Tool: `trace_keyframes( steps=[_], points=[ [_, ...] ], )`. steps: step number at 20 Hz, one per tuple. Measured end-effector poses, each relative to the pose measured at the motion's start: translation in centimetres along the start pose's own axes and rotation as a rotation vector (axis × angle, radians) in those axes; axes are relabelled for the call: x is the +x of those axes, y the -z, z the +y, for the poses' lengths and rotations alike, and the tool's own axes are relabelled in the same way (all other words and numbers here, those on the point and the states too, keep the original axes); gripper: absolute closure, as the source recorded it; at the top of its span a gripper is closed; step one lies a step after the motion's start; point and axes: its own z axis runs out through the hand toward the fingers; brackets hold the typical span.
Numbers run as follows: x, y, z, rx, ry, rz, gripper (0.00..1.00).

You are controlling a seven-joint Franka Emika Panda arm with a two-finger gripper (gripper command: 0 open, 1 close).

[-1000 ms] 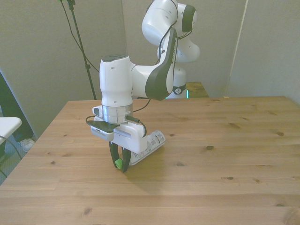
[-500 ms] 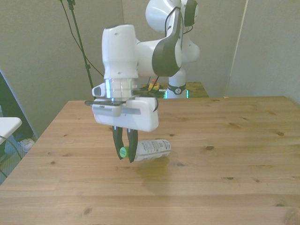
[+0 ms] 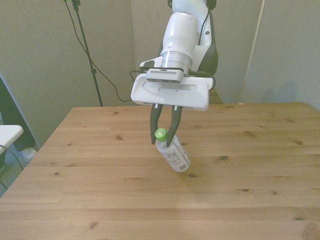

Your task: Stand the water bottle

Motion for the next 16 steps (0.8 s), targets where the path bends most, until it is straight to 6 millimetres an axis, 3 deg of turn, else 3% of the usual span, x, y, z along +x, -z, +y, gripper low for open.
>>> trace_keyframes(
  steps=[2, 6, 10, 16],
  points=[
    [-0.1, 0.6, -0.4, 0.029, 0.016, 0.048, 1.0],
    [-0.5, 1.1, -3.2, 0.078, 0.023, 0.133, 1.0],
    [-2.3, -0.6, -5.3, 0.126, 0.018, 0.221, 1.0],
    [-6.6, -2.3, -4.5, 0.146, -0.017, 0.302, 1.0]
  ],
)
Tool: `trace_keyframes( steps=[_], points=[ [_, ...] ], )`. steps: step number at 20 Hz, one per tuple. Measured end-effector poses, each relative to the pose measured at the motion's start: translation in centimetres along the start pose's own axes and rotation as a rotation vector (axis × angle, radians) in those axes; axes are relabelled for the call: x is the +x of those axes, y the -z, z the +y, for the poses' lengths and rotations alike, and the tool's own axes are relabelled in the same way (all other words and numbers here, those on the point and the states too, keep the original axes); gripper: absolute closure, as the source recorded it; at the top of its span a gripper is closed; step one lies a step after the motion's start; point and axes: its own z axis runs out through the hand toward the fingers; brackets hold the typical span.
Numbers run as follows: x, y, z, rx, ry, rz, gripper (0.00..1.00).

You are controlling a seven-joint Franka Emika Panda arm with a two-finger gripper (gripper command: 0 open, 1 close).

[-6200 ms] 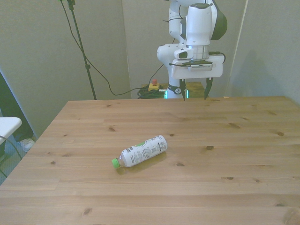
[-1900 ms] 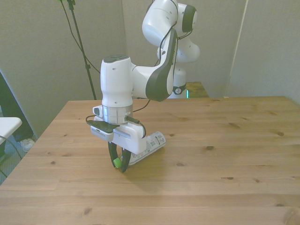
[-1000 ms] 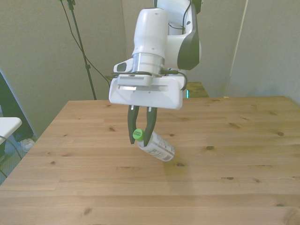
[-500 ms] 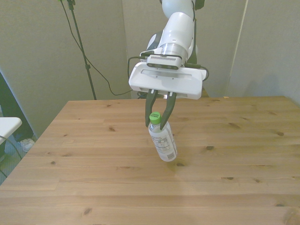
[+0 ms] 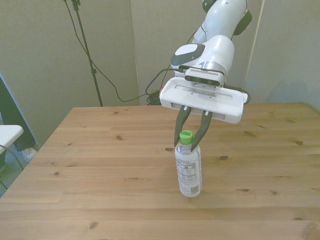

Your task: Stand the water bottle

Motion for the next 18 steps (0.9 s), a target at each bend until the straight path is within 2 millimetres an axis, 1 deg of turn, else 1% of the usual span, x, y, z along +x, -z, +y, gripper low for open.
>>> trace_keyframes(
  steps=[5, 8, 12, 13, 18],
  points=[
    [-0.5, -0.3, 1.8, -0.018, -0.038, 0.023, 1.0],
    [-0.9, -0.5, 2.2, -0.027, -0.037, 0.026, 1.0],
    [-0.7, -0.7, 2.4, -0.028, -0.044, 0.024, 1.0],
    [-0.5, -0.8, 2.5, -0.029, -0.048, 0.023, 0.0],
    [0.1, -1.1, 2.8, -0.033, -0.054, 0.019, 0.0]
  ],
)
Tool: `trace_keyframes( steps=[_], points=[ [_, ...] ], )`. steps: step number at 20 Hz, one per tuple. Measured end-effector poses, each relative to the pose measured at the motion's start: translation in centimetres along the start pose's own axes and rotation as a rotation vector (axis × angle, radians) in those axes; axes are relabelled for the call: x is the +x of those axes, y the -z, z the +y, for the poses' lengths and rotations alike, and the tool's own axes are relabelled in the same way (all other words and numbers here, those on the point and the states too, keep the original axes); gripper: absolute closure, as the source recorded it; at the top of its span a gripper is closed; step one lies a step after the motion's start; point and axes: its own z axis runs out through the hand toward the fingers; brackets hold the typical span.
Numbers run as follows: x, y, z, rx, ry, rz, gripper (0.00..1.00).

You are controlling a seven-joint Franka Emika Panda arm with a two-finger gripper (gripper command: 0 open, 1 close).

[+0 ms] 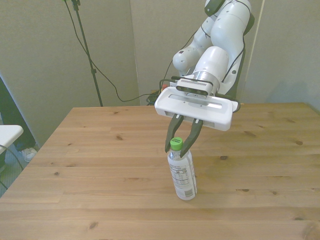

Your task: Stand the water bottle

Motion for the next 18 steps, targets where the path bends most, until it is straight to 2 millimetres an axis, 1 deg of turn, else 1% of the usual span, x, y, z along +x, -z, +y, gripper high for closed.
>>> trace_keyframes(
  steps=[4, 10, 13, 18],
  points=[
    [0.5, -0.2, 0.3, -0.01, -0.006, 0.002, 0.0],
    [0.5, -0.6, 0.8, -0.043, -0.009, -0.009, 0.0],
    [0.9, -0.5, 0.1, -0.04, -0.019, -0.013, 0.0],
    [2.1, 0.1, -1.8, -0.027, -0.036, -0.019, 0.0]
  ],
)
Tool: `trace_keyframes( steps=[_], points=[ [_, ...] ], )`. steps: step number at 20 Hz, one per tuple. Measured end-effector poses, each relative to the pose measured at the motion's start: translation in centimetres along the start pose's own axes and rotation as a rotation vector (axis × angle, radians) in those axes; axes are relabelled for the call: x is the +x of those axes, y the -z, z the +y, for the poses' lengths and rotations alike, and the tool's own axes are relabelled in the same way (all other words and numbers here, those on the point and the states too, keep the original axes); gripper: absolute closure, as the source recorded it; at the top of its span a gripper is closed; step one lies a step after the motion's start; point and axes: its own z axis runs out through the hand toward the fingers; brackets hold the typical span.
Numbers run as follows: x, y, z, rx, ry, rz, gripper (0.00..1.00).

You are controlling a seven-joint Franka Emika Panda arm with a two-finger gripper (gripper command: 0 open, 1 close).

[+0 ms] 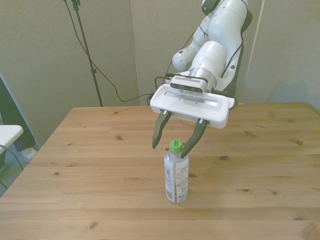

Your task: Stand the water bottle

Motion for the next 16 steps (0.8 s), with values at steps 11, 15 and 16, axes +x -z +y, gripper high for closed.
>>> trace_keyframes(
  steps=[11, 15, 16],
  points=[
    [5.6, 6.1, -3.9, -0.035, 0.025, -0.079, 0.0],
    [7.0, 8.0, -2.9, -0.094, 0.069, -0.177, 0.0],
    [7.1, 8.2, -2.6, -0.113, 0.082, -0.207, 0.0]
  ],
)
